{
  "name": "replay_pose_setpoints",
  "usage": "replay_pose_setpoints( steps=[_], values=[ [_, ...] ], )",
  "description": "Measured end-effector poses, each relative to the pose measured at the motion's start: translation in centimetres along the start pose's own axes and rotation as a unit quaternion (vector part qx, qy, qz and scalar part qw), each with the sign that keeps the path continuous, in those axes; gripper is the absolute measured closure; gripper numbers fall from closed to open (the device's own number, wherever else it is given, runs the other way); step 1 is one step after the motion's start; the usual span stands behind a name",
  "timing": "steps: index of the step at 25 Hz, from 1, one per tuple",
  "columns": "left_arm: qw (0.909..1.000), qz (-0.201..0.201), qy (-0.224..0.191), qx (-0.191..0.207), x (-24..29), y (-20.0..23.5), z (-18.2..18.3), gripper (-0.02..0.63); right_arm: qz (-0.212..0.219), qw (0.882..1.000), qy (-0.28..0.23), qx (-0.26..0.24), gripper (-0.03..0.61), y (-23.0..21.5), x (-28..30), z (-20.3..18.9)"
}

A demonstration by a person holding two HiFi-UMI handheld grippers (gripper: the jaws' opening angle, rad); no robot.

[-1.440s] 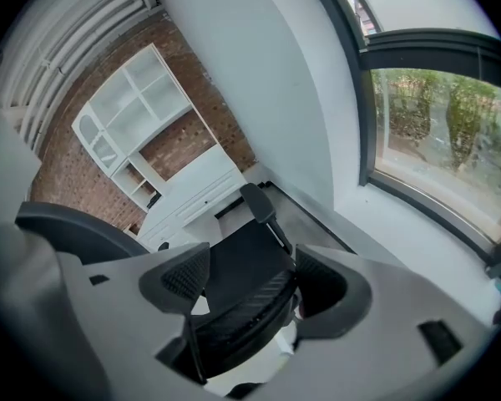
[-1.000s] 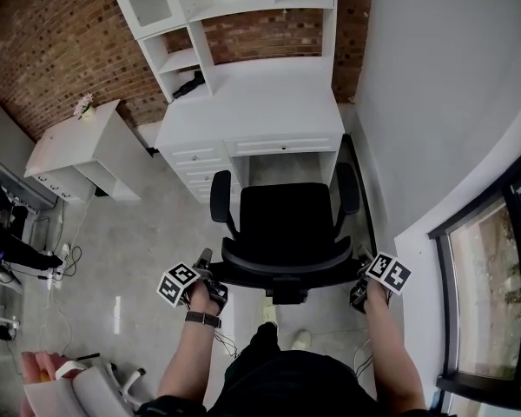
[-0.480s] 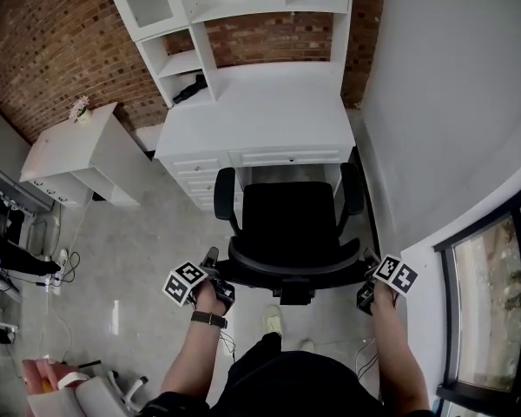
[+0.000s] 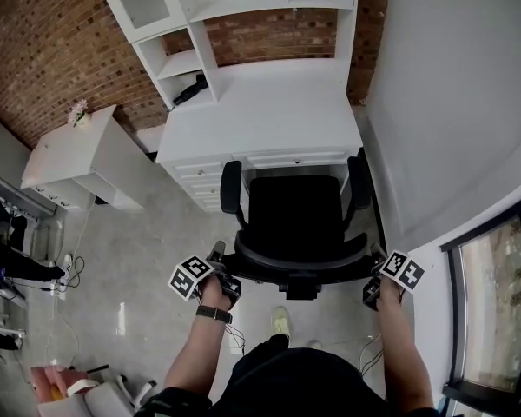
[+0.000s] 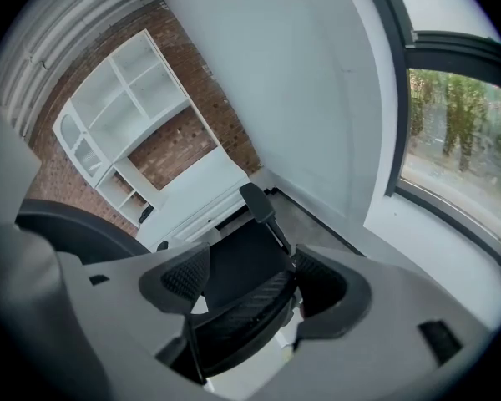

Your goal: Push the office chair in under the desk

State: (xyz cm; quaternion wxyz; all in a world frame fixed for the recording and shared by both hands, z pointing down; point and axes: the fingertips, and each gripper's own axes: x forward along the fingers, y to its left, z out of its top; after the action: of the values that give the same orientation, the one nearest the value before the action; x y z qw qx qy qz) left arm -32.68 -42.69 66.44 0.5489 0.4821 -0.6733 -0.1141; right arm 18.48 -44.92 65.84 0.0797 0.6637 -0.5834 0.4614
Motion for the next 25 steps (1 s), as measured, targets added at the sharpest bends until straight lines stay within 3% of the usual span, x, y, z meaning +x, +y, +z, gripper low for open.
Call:
replay_pose_setpoints(
  steps=[12, 25],
  values=[
    [1.0000, 0.000, 0.003, 0.000, 1.9, -1.0, 1.3, 0.290, -0.002, 1.000, -0.008, 0.006, 0.288, 1.1, 1.8, 1.3],
    [1.0000, 0.007, 0.004, -0.003, 3.5, -2.1, -0.7, 0.288, 0.007, 1.000, 0.004, -0.012, 0.288, -0.5, 3.6, 3.5]
  ],
)
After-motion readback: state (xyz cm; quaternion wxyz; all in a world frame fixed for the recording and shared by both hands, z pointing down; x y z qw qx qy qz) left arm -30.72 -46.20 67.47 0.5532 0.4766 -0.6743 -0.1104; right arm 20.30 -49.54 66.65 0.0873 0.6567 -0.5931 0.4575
